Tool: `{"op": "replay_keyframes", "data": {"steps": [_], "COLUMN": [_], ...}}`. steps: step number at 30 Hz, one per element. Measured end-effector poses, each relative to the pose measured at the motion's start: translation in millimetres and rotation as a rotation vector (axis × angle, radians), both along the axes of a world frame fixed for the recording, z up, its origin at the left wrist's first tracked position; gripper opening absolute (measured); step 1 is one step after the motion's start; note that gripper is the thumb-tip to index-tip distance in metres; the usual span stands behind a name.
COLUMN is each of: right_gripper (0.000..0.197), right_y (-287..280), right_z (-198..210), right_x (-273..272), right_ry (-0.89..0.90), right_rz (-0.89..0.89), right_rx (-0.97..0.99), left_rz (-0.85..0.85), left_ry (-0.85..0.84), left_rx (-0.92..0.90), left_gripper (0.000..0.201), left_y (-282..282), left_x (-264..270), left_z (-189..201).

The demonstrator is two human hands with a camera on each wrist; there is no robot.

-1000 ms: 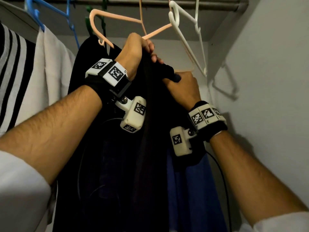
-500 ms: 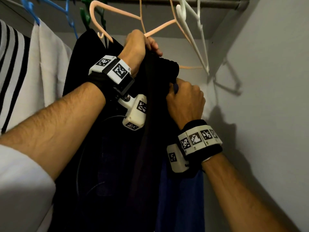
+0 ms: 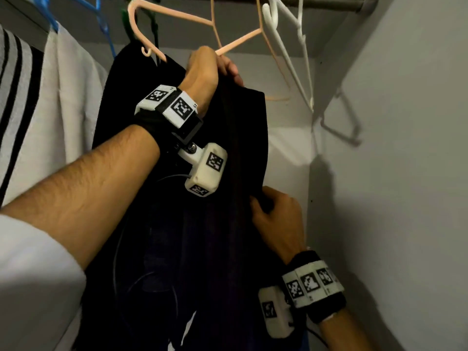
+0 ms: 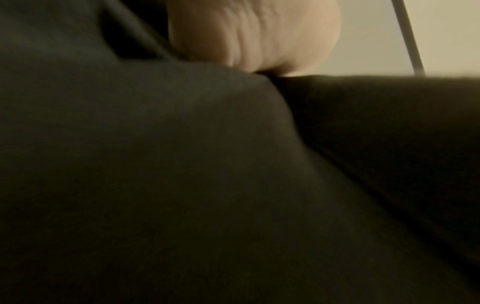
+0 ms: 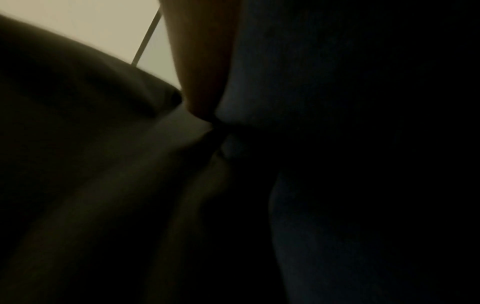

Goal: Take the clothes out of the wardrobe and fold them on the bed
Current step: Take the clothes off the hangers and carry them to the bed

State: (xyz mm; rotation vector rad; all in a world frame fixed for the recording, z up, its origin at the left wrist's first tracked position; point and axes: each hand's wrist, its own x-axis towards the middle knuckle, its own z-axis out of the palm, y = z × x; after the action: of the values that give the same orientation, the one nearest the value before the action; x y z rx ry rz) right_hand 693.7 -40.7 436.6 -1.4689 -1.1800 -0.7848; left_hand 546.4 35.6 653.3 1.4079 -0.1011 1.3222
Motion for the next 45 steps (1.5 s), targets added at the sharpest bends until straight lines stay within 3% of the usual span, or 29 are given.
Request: {"op": "replay_keyframes", "data": {"steps": [1, 5, 7, 13, 15, 20, 24, 30, 35, 38, 45], "right_gripper": [0.022, 0.061, 0.055, 0.082, 0.073, 0.039, 0.047, 0.054, 0.053, 0.054, 0.053], "right_y": [-3, -16, -23, -21, -15, -1, -2, -14, -8, -3, -9], "right_z": [7, 48, 75, 145, 149, 145, 133, 99, 48, 22, 37], "right_x": [0, -2, -8, -33, -40, -40, -41, -35, -44, -39, -34], "right_ry": [0.048, 0.218, 0.227, 0.332, 0.33, 0.224, 0.01, -0.107, -0.099, -0.044, 0.144], "right_rz": [0.031, 0.166, 0.205, 0.369, 0.367, 0.186, -0.002, 0.016, 0.08, 0.113, 0.25], "right_rx": [0.032, 0.088, 0.062, -0.109, -0.166, -0.071, 0.045, 0.09, 0.055, 0.038, 0.016], "left_rz": [0.009, 0.009, 0.026, 0.081, 0.079, 0.014, -0.012, -0.002, 0.012, -0.002, -0.027], "left_ry": [-0.002, 0.014, 0.037, 0.097, 0.126, 0.14, 0.111, 0.068, 0.097, 0.094, 0.115], "left_rx": [0.01, 0.04, 0.066, 0.117, 0.158, 0.167, 0.119, 0.115, 0.079, 0.064, 0.065], "left_gripper": [0.013, 0.016, 0.017, 0.031, 0.039, 0.035, 0.032, 0.032, 0.038, 0.029, 0.037], "left_y": [1, 10, 12, 17, 14, 5, 3, 7, 14, 13, 8], "left_x": [1, 6, 5, 5, 7, 5, 1, 3, 6, 6, 7], "left_z": [0, 1, 2, 2, 1, -2, 0, 5, 5, 1, 0]}}
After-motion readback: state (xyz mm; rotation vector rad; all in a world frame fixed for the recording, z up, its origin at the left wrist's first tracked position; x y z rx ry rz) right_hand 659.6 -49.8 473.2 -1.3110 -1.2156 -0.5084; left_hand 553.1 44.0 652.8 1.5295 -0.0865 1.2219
